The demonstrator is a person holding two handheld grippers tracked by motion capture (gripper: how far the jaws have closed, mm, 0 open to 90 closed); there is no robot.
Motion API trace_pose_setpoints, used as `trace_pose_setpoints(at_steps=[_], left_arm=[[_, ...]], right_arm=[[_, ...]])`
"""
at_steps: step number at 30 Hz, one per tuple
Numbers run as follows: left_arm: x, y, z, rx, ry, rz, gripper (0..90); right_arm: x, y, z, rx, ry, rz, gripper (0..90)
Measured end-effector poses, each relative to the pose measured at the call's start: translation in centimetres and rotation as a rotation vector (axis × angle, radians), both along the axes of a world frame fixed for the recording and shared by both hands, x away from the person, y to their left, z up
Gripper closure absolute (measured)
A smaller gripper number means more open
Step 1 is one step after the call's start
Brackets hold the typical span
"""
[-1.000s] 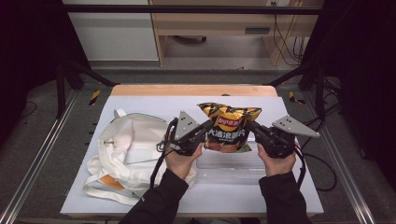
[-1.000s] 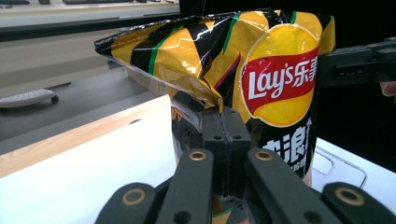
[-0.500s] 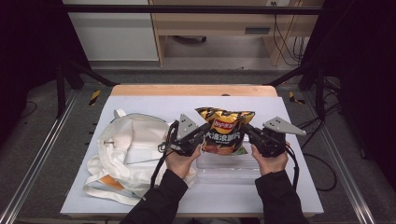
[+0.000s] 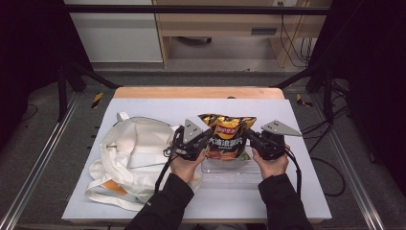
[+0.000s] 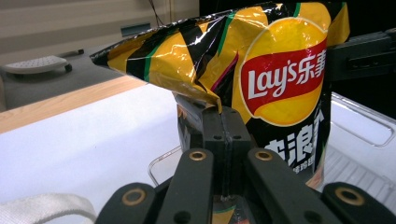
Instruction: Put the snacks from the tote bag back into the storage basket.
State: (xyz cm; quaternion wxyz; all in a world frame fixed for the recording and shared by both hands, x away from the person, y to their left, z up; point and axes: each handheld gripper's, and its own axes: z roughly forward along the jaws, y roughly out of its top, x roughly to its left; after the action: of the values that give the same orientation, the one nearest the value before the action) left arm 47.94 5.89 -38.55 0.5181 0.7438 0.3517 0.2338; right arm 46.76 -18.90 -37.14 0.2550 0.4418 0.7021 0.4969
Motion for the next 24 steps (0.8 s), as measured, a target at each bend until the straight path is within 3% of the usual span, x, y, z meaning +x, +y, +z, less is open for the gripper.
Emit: trace_pose_setpoints(at_steps=[10, 18, 24], left_arm=[[0.5, 0.1, -0.5, 0.014, 0.012, 0.013, 90.0], [0.9, 0.0, -0.6, 0.018, 0.013, 0.032, 86.7], [0.9, 0.1, -0.5, 0.035, 0.001, 0.065, 76.2]], right_arm=[[0.6, 0.7, -0.7, -0.038, 0.006, -0.008, 87.1], [1.0, 0.8, -1.1, -0.045, -0.007, -0.028, 80.1], [1.1, 1.0, -1.3, -0.057, -0.023, -0.033, 71.7]])
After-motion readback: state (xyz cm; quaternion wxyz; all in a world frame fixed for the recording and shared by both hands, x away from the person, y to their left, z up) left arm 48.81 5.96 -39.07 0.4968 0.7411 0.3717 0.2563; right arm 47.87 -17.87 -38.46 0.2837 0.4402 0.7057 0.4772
